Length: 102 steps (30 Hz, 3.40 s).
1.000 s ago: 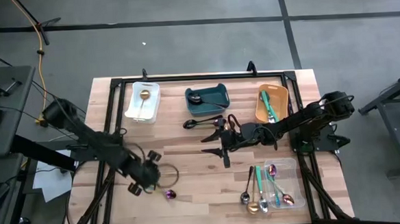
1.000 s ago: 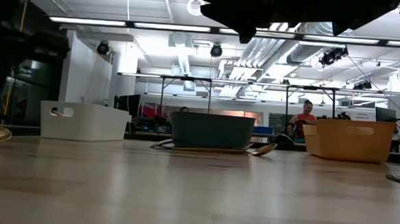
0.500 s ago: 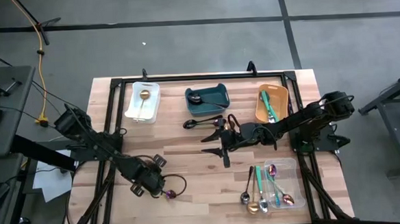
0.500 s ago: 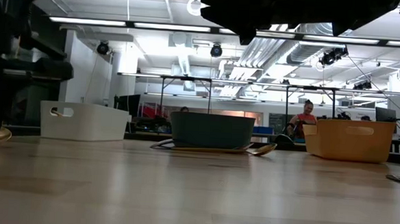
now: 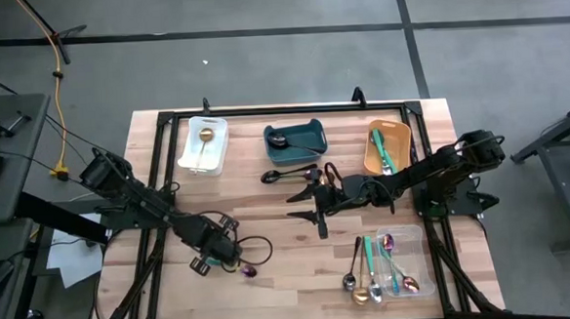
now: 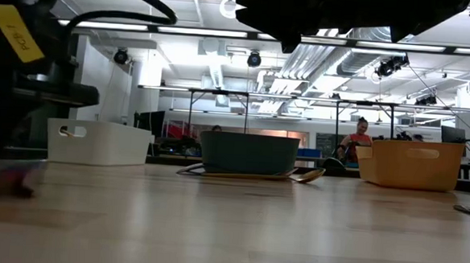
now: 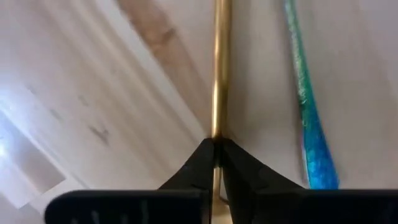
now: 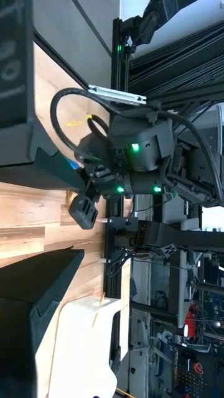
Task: Sort silverware by color (type)
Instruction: Put the gold spoon into the white bin
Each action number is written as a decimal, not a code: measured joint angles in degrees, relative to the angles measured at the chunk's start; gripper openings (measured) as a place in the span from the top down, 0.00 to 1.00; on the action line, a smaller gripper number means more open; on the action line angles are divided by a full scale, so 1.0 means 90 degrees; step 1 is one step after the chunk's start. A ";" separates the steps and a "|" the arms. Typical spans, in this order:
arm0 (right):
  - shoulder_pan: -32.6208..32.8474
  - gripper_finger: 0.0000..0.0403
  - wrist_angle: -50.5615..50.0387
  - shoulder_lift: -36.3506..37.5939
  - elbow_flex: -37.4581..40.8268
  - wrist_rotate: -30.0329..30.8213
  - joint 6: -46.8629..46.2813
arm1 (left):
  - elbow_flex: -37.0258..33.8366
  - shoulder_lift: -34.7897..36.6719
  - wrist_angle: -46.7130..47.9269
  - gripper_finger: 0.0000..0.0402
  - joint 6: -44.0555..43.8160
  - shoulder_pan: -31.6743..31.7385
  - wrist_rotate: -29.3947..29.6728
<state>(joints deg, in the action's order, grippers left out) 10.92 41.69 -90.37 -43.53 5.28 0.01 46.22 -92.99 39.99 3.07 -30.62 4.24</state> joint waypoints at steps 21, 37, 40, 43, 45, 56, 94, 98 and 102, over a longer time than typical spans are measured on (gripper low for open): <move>0.0000 0.61 -0.0090 0.0000 -0.0002 -0.0024 -0.0014 | -0.0518 0.1942 -0.1654 0.99 -0.0559 0.0780 0.3127; -0.0005 0.61 -0.0520 0.0000 0.0000 0.0078 0.0003 | -0.3434 0.2285 -1.0021 0.99 0.0460 0.2169 0.3349; -0.0005 0.61 -0.0520 0.0000 -0.0002 0.0278 0.0040 | -0.3453 0.2283 -1.0022 0.99 0.0378 0.2275 0.3080; -0.0005 0.61 -0.0520 0.0000 -0.0001 0.0435 0.0052 | -0.3453 0.2283 -1.0056 0.99 0.0426 0.2305 0.2989; -0.0005 0.61 -0.0520 0.0000 0.0001 0.0467 0.0052 | -0.3453 0.2283 -1.0054 0.99 0.0454 0.2309 0.2988; -0.0005 0.61 -0.0635 0.0000 -0.0001 0.0466 0.0052 | -0.3453 0.2285 -1.0060 0.99 0.0520 0.2326 0.2988; -0.0005 0.61 -0.0631 0.0000 -0.0002 0.0466 -0.0454 | 0.0036 0.3256 0.0550 0.99 -0.2004 0.7865 0.1127; -0.0005 0.61 -0.0619 0.0000 0.0000 0.0466 -0.0454 | 0.0032 0.2582 0.0723 0.99 -0.2046 0.8071 0.1139; -0.0005 0.61 -0.0657 0.0000 0.0000 0.0466 -0.0454 | 0.0032 0.2041 0.0608 0.99 -0.2118 0.8181 0.1113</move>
<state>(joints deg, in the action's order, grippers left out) 10.87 35.78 -90.37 -43.53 9.47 -4.08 46.50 -74.62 45.46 -15.99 43.00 14.27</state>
